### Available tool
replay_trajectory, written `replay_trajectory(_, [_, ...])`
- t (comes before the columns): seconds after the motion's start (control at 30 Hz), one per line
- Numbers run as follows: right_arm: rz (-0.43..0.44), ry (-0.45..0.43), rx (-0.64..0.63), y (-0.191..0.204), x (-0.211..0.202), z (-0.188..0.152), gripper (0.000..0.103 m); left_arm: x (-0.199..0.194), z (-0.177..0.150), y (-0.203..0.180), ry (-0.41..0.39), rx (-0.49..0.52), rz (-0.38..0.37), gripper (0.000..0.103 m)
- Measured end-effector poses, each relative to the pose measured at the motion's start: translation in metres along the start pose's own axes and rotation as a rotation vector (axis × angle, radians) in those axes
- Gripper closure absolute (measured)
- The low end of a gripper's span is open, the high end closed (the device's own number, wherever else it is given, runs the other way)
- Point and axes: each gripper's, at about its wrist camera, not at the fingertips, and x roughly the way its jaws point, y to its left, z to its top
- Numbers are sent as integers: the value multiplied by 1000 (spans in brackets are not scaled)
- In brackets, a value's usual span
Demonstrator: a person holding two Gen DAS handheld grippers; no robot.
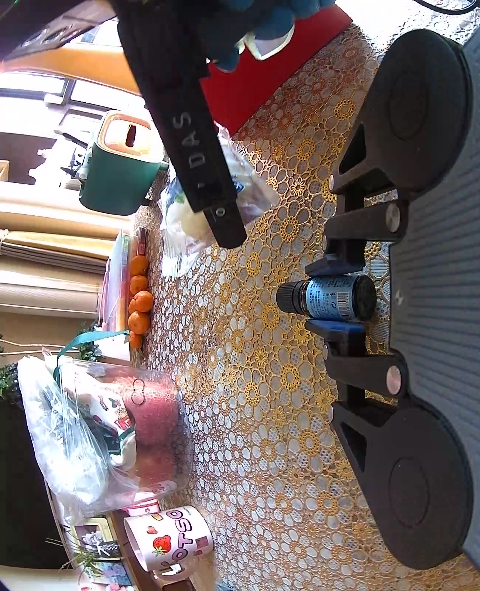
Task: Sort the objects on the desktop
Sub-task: 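Carry the snack bag and blue bottle over the box with both tools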
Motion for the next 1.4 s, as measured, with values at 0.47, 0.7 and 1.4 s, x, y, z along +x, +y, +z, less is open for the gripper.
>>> replay_trajectory(0.47, [61, 2, 10, -6, -55, -31, 48, -25, -5, -2, 19, -69, 16, 80])
replay_trajectory(0.7, [71, -10, 30, -10, -81, -44, 48, -47, -4, -13, 11, -77, 6, 80])
replay_trajectory(1.4, [32, -140, 62, -57, -170, -62, 48, -104, 23, -95, -60, -4, -77, 80])
